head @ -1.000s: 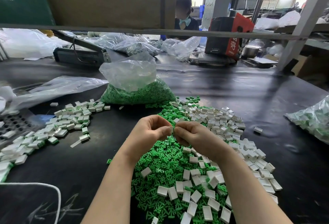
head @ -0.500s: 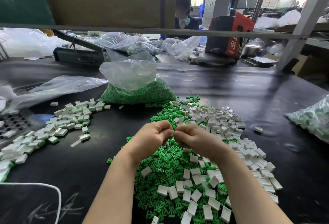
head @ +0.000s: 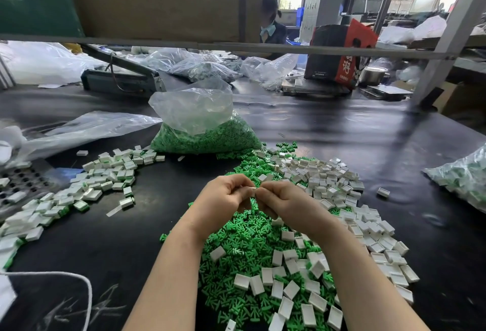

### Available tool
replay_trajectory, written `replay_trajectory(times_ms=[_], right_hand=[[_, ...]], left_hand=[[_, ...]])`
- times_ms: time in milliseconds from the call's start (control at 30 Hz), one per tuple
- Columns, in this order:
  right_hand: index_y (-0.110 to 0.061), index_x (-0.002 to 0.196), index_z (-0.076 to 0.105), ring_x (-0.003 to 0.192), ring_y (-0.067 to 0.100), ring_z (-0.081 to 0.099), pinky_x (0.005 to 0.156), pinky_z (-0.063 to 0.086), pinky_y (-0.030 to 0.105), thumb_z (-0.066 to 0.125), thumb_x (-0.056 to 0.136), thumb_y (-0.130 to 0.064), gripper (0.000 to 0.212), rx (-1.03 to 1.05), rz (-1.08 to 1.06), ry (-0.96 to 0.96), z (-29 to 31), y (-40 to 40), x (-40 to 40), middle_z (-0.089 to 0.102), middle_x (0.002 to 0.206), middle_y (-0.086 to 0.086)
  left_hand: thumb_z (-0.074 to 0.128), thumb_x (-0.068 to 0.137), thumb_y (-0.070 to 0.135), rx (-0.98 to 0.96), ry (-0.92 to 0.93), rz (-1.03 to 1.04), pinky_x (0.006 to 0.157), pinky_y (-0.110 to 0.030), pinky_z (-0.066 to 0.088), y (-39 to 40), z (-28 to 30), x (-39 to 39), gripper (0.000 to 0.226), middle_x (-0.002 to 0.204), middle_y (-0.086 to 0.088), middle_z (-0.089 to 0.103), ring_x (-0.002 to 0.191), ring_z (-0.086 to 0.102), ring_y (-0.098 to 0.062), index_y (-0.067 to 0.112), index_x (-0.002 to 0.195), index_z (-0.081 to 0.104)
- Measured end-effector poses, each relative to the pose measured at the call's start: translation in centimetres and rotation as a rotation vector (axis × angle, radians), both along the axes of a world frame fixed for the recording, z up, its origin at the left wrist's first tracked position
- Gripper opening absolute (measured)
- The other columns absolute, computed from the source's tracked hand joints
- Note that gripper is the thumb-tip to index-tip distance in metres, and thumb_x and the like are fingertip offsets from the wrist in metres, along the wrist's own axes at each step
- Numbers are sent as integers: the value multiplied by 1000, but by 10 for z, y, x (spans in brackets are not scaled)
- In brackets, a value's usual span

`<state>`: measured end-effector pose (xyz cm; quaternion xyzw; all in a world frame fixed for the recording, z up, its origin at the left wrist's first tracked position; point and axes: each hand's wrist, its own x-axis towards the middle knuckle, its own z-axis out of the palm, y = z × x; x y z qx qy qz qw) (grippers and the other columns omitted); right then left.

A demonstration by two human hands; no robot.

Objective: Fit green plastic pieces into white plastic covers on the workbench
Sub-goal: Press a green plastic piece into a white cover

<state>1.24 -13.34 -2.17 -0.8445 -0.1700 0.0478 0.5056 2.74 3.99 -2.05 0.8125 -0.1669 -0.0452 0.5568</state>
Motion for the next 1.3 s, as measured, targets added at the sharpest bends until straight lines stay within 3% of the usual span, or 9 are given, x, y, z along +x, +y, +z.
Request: replay_trajectory(times_ms=[133,233,367,467,667,833,967,1167,1300], right_hand=[[-16,74,60,50,10,43,51,33,24,42,96,-51,45,213,24,207,-2,2,-1,55,57,-4],[-12,86,64,54,11,45,47,32,21,34,86,-67,62,411,32,373,-3,6,3,59,64,3],[-15,92,70,55,10,50,46,37,17,41,88,-63,56,640,98,450,-6,8,6,62,70,8],[-18,86,73,59,11,53,55,39,20,51,83,-64,51,736,122,446,-6,12,8,63,71,7],[-19,82,75,63,13,50,59,36,23,55,80,-60,46,783,108,386,-8,14,7,62,70,5],[-17,86,73,66,12,51,62,39,22,53,86,-54,43,810,101,372,-8,14,4,61,71,4],[-11,88,69,63,10,51,57,43,17,47,91,-48,43,830,90,375,-6,15,1,60,68,3],[-11,86,69,62,10,49,57,41,18,44,91,-47,44,822,73,360,-3,15,-2,57,66,3],[-14,87,72,61,8,49,55,43,16,45,92,-43,39,859,89,356,-3,16,-2,56,67,1]], left_hand=[[66,90,12,-170,8,77,67,-16,46,0,1,0,11,75,4,67,70,59,-3,20,88,73],[67,89,11,-241,-1,128,84,-18,50,-3,4,0,11,98,-9,66,93,66,-13,20,90,74],[65,89,6,-373,61,108,74,-11,50,-9,6,-3,10,98,-11,62,79,70,-5,12,92,73],[65,89,9,-391,79,102,77,-12,50,-11,7,-3,10,96,-8,68,81,68,-4,11,94,74],[65,89,10,-407,100,106,91,-24,51,-11,7,-3,13,100,-13,73,91,68,-12,8,98,74],[64,89,8,-416,83,87,90,-22,51,-11,7,-3,13,91,-3,68,91,67,-10,14,91,75],[64,90,8,-417,66,80,70,-8,46,-12,6,-3,13,84,0,67,71,63,3,14,92,75],[63,90,8,-416,49,88,71,-7,45,-14,5,-3,13,77,10,63,72,62,5,12,92,75],[62,89,7,-447,48,74,60,-4,43,-15,6,-4,12,69,15,64,57,57,8,11,92,73]])
